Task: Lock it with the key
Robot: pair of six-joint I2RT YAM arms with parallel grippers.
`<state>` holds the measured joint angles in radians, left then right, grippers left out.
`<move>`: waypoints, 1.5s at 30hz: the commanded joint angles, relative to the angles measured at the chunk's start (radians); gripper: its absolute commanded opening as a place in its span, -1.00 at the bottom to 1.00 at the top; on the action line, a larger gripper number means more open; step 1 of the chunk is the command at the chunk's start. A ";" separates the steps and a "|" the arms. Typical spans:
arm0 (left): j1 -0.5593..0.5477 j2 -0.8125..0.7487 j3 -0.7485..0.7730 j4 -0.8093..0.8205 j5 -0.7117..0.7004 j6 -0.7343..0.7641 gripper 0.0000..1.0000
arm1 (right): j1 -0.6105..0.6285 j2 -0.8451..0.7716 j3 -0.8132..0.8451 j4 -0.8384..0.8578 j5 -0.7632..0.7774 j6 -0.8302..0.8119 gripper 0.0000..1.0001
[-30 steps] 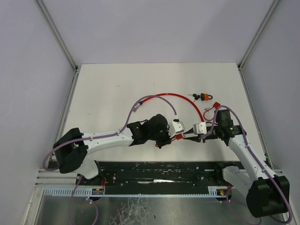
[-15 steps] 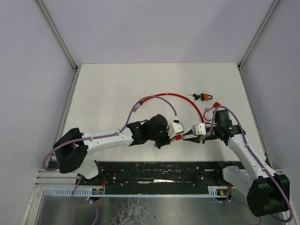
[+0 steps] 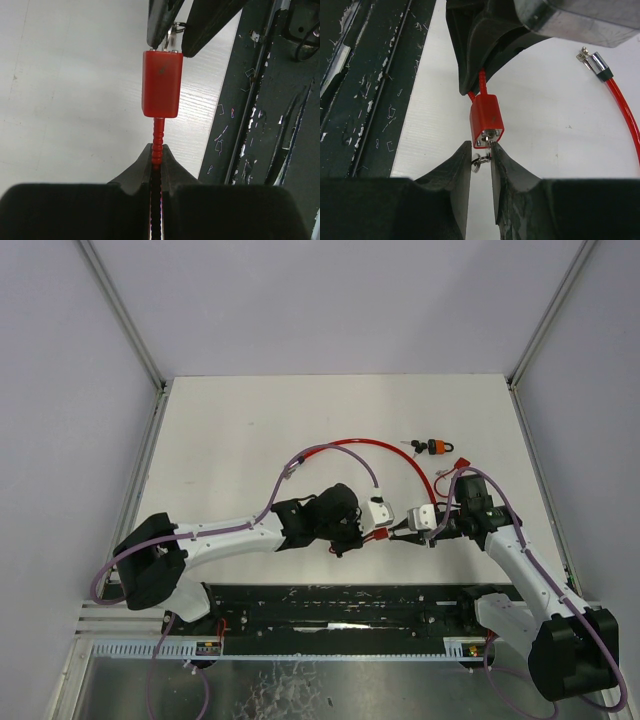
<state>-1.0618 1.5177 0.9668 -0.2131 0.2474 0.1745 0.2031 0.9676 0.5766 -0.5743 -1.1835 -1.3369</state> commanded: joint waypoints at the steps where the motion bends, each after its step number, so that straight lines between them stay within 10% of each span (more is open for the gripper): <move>1: -0.009 -0.006 0.037 -0.002 0.002 0.024 -1.00 | 0.011 -0.011 0.040 -0.020 0.006 -0.030 -0.47; 17: -0.012 0.002 0.059 -0.017 0.018 0.046 -1.00 | 0.027 0.003 0.056 -0.106 -0.030 -0.143 -0.80; 27: -0.012 0.002 0.066 -0.025 0.021 0.051 -1.00 | 0.031 0.002 0.046 -0.046 0.003 -0.069 -0.61; 37: -0.006 -0.001 0.072 -0.026 0.030 0.119 -1.00 | 0.046 -0.023 0.067 -0.142 0.034 -0.209 -1.00; 45: 0.214 0.092 0.098 -0.013 0.581 0.121 -1.00 | 0.066 -0.126 0.043 -0.198 0.134 -0.420 -1.00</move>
<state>-0.9825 1.5513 1.0157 -0.2806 0.4736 0.2935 0.2447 0.9012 0.6128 -0.7174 -1.1049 -1.6485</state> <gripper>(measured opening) 0.022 0.022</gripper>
